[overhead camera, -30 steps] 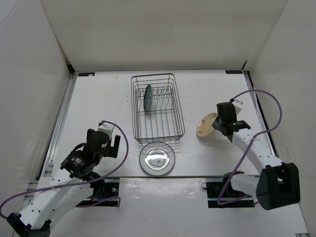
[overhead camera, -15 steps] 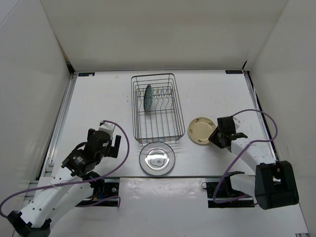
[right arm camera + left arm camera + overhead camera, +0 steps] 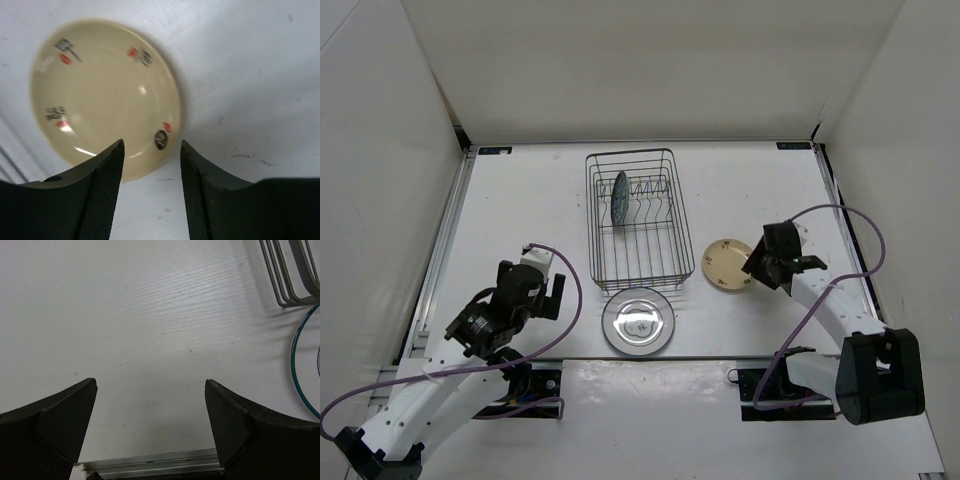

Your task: Unload the plates from the dish rack

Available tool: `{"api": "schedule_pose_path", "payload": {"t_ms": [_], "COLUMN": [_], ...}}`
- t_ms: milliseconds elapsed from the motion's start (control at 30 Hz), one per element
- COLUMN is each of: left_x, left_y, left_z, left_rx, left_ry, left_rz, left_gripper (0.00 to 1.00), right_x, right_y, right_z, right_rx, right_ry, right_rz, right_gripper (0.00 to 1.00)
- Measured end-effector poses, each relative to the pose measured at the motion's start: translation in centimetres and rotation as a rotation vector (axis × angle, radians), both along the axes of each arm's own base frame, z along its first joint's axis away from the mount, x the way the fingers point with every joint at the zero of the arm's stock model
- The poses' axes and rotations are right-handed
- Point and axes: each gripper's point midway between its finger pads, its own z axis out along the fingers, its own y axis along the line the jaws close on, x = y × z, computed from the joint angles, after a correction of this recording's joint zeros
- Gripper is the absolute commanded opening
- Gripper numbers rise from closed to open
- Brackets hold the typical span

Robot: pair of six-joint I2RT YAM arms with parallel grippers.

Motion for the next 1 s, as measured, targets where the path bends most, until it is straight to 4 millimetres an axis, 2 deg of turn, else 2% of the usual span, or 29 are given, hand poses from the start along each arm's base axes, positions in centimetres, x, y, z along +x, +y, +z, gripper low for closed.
{"api": "schedule_pose_path", "payload": {"t_ms": [133,267,367,467,533,667,833,1000], "left_x": [0.0,0.0,0.0,-0.1,-0.1,-0.1,-0.1,-0.2], "left_y": [0.0,0.0,0.0,-0.1,-0.1,-0.1,-0.1,-0.2], "left_z": [0.0,0.2,0.2,0.3,0.3,0.4,0.7,0.8], "left_rx": [-0.002,-0.006,-0.01,-0.015,-0.018,-0.023,-0.036,-0.04], "left_ry": [-0.002,-0.008,-0.012,-0.015,-0.017,-0.02,-0.036,-0.038], "left_rz": [0.0,-0.001,-0.001,-0.004,-0.006,-0.007,-0.009,-0.011], "left_gripper": [1.0,1.0,1.0,1.0,1.0,1.0,1.0,1.0], "right_x": [3.1,6.3,8.6,10.1,11.0,12.1,13.6,16.7], "right_y": [0.7,3.0,6.7,11.1,14.2,19.7,24.9,29.9], "right_z": [5.2,11.7,16.6,19.5,20.1,19.1,17.5,16.7], "right_rx": [-0.003,0.038,0.076,0.098,0.106,0.11,0.094,0.079], "right_ry": [-0.111,-0.254,-0.347,-0.392,-0.396,-0.333,-0.269,-0.267], "right_rz": [0.055,0.174,0.307,0.435,0.512,0.635,0.722,0.771], "right_gripper": [0.55,0.54,0.54,0.54,0.57,0.64,0.75,0.75]}}
